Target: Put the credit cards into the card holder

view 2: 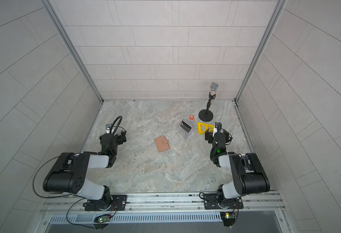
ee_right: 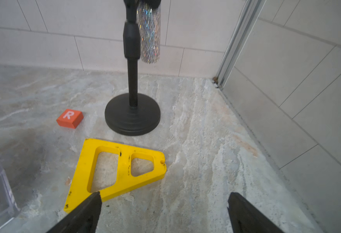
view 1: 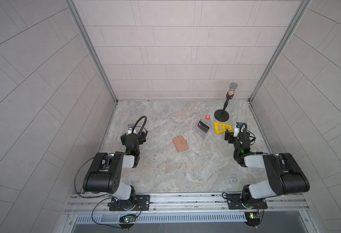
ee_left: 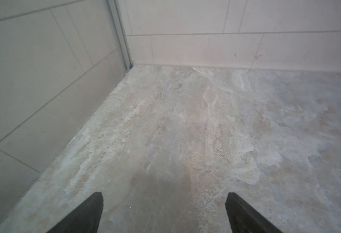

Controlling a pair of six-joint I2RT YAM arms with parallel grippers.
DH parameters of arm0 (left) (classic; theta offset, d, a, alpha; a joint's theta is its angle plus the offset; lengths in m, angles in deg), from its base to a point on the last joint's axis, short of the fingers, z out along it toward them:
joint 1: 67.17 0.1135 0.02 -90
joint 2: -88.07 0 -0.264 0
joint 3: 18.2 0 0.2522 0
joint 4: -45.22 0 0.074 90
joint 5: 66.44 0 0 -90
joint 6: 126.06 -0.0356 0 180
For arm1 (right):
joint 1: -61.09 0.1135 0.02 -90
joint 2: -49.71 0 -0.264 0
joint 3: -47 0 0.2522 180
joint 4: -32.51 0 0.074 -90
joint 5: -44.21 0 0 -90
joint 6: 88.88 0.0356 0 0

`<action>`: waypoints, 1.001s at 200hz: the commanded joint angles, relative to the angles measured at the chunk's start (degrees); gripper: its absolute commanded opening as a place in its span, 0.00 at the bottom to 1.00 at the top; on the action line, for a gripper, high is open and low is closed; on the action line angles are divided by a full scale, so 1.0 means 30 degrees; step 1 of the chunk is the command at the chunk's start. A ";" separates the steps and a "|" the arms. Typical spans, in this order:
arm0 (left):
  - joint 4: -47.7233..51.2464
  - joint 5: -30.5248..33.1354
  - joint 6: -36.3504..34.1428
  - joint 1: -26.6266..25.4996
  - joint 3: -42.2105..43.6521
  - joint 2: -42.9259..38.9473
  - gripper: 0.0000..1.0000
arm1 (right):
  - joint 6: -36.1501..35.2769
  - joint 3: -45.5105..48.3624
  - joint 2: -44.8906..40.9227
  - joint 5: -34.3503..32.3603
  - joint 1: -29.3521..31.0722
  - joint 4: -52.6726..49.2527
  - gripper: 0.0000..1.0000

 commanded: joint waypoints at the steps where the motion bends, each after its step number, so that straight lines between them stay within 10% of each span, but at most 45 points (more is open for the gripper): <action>1: 0.1951 0.2426 0.0961 -0.0074 -0.0332 -0.2607 1.00 | 0.0971 -0.1281 -0.2418 -0.1654 0.0268 -0.3789 1.00; 25: 0.7700 0.2944 0.3829 -0.0075 -0.1725 -0.5279 1.00 | 0.2263 -0.3603 -0.3941 0.0372 0.0289 -0.9782 1.00; 58: 1.5628 -0.1992 0.9058 -0.0099 -0.4375 -0.6704 1.00 | 0.3419 -0.6320 -0.4285 0.4758 0.0989 -1.5602 1.00; 99: 1.6867 -0.9865 1.1942 -0.2295 -0.5901 -0.4571 1.00 | 0.3256 -0.7648 -0.4025 0.8376 0.3921 -1.8660 1.00; 200: 1.5727 -1.3734 1.2989 -0.6673 -0.8423 0.2494 0.74 | 0.3892 -1.0870 0.1774 0.8676 1.0731 -1.9725 0.95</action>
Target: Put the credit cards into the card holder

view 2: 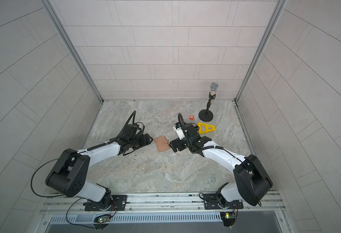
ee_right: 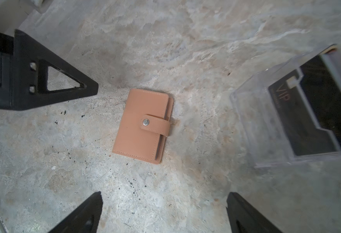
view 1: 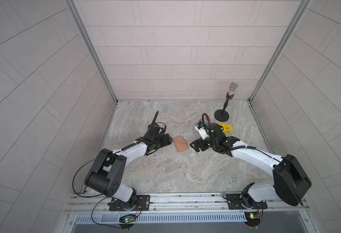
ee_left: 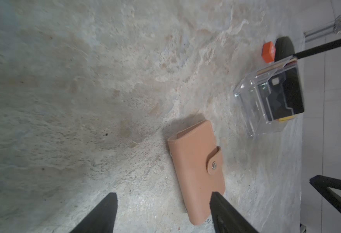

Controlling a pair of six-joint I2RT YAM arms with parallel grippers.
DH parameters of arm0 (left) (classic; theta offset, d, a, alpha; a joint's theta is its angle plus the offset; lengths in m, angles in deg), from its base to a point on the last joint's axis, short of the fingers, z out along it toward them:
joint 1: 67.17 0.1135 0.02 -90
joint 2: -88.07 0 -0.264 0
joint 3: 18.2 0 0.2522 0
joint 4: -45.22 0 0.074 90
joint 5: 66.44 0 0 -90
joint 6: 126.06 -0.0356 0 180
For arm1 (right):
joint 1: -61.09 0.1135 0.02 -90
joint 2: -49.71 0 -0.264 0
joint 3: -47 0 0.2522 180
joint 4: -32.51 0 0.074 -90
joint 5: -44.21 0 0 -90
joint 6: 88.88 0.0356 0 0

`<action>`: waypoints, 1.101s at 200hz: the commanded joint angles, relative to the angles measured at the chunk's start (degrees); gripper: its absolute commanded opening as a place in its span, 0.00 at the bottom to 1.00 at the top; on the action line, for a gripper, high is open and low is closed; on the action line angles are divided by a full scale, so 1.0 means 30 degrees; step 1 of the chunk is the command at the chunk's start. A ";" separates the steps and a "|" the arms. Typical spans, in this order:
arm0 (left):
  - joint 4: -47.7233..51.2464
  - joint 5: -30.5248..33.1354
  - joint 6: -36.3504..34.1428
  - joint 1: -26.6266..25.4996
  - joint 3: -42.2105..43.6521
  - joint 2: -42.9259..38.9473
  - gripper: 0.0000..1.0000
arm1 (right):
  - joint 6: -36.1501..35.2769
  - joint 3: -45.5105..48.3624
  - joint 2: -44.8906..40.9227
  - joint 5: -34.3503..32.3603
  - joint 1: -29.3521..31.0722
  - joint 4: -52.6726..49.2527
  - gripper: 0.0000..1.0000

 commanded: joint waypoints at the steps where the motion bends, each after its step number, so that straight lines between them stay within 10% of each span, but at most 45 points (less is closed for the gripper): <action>1: -0.0889 -0.1577 0.0576 -0.0192 -0.0752 0.0961 0.74 | 0.0448 -0.1239 0.1343 -0.0039 0.0505 -0.0591 0.95; 104: -0.3167 -0.3773 0.2057 -0.0659 -0.2040 0.5236 0.48 | 0.0656 -0.6960 0.7720 -0.0238 0.1175 -0.3673 0.57; 220: -0.4036 -0.4468 0.2601 -0.1020 -0.1860 0.5742 0.29 | 0.1192 -0.7800 0.9324 -0.0861 0.1519 -0.3219 0.51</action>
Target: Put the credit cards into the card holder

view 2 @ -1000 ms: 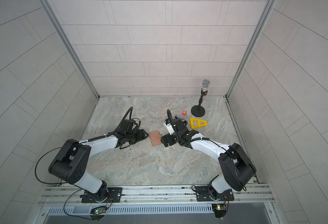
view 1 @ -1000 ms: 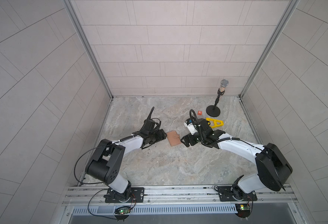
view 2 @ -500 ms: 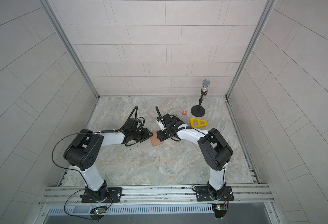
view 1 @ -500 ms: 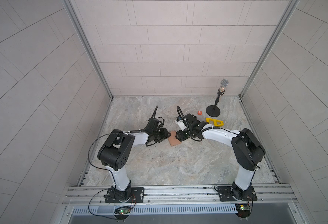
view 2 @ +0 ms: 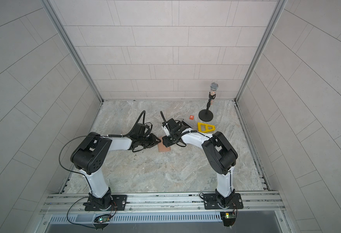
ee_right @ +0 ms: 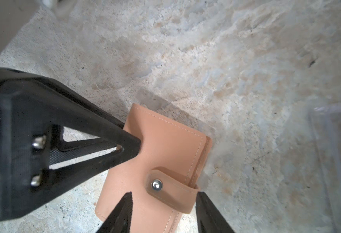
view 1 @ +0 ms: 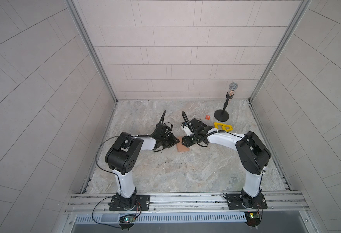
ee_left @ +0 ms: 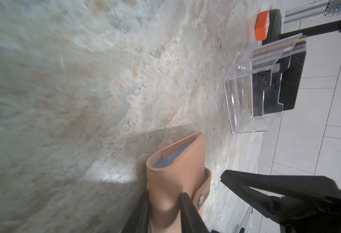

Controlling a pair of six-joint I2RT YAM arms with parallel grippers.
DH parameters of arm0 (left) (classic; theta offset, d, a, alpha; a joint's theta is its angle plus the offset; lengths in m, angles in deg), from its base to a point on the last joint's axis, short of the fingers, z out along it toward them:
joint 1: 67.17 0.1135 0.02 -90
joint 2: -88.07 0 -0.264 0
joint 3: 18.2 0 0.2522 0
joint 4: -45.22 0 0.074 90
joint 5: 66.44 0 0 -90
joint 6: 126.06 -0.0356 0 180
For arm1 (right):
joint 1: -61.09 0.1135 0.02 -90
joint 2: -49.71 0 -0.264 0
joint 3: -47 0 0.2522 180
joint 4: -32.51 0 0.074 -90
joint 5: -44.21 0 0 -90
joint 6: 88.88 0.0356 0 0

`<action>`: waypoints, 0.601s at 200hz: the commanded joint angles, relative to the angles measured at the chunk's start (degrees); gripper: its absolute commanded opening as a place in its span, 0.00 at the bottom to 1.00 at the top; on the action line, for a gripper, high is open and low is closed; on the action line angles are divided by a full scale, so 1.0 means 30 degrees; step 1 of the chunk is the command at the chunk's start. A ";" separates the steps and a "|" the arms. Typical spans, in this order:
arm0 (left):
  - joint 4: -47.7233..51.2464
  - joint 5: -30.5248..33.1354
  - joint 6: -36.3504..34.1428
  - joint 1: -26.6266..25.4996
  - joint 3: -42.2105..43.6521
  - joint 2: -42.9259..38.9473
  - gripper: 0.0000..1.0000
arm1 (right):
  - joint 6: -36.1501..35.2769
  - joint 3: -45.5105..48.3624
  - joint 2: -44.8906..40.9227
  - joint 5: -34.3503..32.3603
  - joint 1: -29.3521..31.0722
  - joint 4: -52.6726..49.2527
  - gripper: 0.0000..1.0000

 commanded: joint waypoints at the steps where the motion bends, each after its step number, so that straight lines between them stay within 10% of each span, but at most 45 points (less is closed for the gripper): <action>1: 0.0154 -0.0255 0.0051 -0.0169 0.0112 0.0080 0.29 | 0.0175 -0.0486 0.0666 -0.0482 0.0298 -0.0356 0.51; 120: 0.0145 -0.0392 0.0241 -0.0257 0.0212 -0.0218 0.19 | -0.0063 -0.1130 0.2292 -0.3547 0.1528 -0.1624 0.40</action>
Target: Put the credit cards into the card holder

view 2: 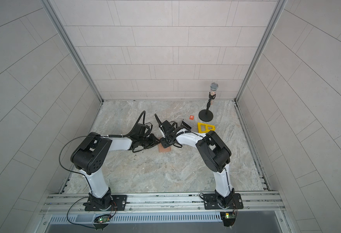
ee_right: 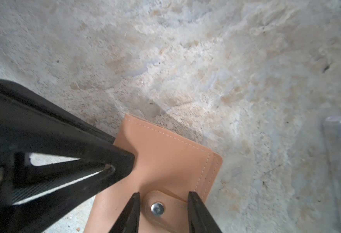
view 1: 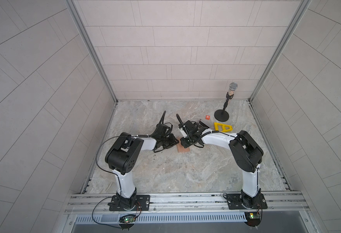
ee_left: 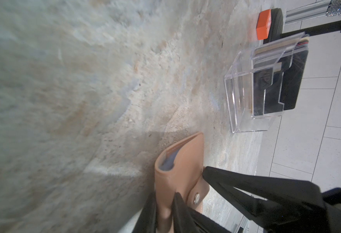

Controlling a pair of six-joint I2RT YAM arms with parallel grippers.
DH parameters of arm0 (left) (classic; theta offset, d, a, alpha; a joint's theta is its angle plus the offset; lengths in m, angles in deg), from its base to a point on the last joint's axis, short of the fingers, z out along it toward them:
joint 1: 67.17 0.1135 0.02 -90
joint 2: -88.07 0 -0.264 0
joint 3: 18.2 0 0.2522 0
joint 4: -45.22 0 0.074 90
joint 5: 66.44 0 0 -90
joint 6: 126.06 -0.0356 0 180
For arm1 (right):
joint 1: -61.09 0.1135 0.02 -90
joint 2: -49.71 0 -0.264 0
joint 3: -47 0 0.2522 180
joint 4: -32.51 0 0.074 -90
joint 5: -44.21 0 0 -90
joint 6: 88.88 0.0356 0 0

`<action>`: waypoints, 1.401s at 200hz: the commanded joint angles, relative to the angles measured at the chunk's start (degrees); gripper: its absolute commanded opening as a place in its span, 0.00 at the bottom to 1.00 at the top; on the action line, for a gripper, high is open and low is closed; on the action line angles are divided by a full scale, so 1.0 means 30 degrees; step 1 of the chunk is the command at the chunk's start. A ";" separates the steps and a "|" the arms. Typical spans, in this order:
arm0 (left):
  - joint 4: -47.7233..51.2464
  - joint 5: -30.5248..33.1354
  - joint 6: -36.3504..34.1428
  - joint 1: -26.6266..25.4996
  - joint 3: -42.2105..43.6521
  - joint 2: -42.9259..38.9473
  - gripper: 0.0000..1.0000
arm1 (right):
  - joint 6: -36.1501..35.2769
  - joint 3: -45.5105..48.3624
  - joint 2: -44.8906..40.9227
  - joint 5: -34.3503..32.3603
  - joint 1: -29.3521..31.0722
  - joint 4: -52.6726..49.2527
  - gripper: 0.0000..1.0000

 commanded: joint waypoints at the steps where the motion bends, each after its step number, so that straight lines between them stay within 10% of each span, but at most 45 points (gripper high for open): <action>1: 0.0099 -0.0400 0.0000 -0.0178 0.0205 -0.0231 0.19 | -0.0086 0.0166 0.0786 -0.1028 0.0416 -0.0932 0.40; 184: 0.1531 0.0051 -0.1052 -0.0219 0.0306 -0.0398 0.16 | 0.0236 0.1884 -0.0898 -0.5400 0.1085 -0.0579 0.00; 280: 0.3241 0.0566 -0.2029 -0.0250 0.0159 -0.0782 0.13 | 0.0617 0.2929 -0.3332 -0.6631 0.1004 -0.1282 0.00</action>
